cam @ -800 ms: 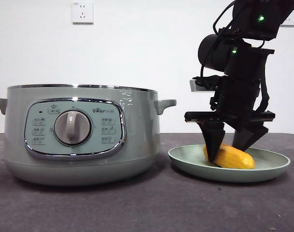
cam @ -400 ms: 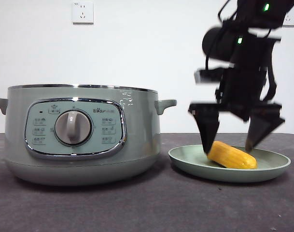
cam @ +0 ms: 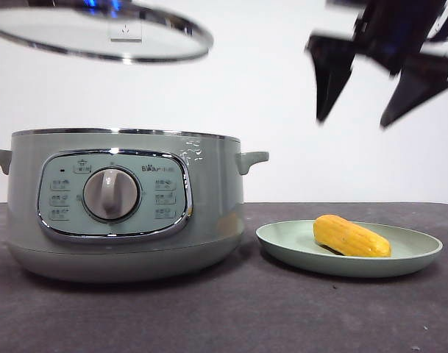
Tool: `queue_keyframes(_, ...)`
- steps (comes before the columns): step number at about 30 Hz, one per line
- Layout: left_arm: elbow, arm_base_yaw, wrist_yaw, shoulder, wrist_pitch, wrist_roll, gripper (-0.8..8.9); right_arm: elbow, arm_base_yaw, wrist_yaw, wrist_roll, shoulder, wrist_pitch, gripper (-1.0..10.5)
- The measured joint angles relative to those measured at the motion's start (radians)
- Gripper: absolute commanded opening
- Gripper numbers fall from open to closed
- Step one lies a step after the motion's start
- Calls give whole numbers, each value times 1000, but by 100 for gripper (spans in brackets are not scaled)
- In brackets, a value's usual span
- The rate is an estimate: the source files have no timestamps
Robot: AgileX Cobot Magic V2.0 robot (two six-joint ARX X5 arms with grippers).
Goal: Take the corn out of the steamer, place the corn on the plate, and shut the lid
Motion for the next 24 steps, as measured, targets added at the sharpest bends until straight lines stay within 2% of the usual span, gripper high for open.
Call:
queue_keyframes(10, -108, 2, 43, 26, 141, -28, -9, 0, -21, 10, 0, -175, -2, 472)
queue_keyframes(18, -234, 2, 43, 28, 237, -51, -9, 0, -26, 27, 2, -196, -13, 472)
queue_keyframes(24, -249, 2, 45, 53, 249, -58, -9, 0, -26, 27, 3, -196, -25, 472)
